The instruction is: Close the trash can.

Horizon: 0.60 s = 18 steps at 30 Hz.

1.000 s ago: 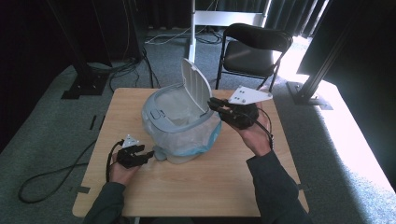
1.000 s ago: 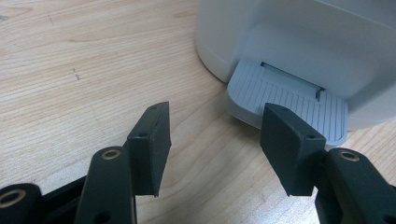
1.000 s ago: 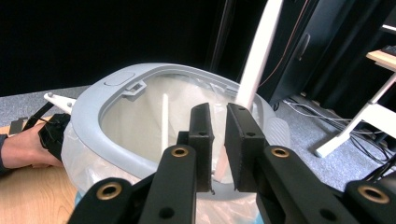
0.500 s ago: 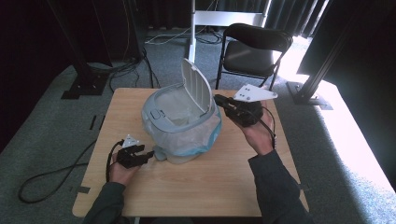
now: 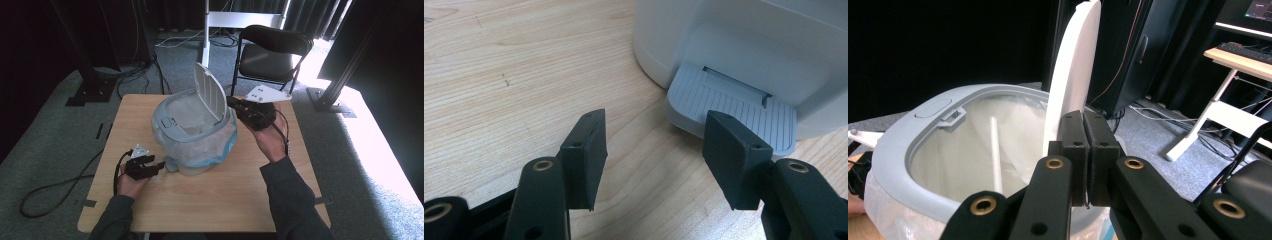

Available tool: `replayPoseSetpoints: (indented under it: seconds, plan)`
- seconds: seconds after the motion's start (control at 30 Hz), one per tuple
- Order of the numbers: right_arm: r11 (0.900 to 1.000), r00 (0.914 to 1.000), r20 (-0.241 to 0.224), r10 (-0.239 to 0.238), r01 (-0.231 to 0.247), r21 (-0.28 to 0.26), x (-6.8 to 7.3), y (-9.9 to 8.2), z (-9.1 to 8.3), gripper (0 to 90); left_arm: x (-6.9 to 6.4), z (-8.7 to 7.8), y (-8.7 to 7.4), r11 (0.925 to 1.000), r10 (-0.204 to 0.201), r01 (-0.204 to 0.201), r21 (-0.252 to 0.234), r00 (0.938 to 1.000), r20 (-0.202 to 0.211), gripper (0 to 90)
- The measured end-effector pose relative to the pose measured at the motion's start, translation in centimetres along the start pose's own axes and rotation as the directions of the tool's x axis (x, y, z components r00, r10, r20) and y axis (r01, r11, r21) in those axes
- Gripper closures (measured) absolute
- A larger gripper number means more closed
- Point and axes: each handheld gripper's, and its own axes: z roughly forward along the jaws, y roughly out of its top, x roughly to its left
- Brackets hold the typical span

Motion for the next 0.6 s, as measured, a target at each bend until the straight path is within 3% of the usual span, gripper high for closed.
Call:
replayPoseSetpoints:
  seconds: [0.17,0.6]
  plan:
    - [0.9999,0.9996,-0.024,0.013,-0.013,-0.002,0.1,0.3,0.5,89.2,0.0,0.0,0.0,1.0,-0.001,0.001,0.0,1.0,0.0,43.3]
    - [0.9998,0.9963,-0.085,-0.013,0.014,0.016,1.7,0.8,2.0,89.5,0.0,0.0,0.0,1.0,-0.002,0.002,-0.001,1.0,0.0,43.4]
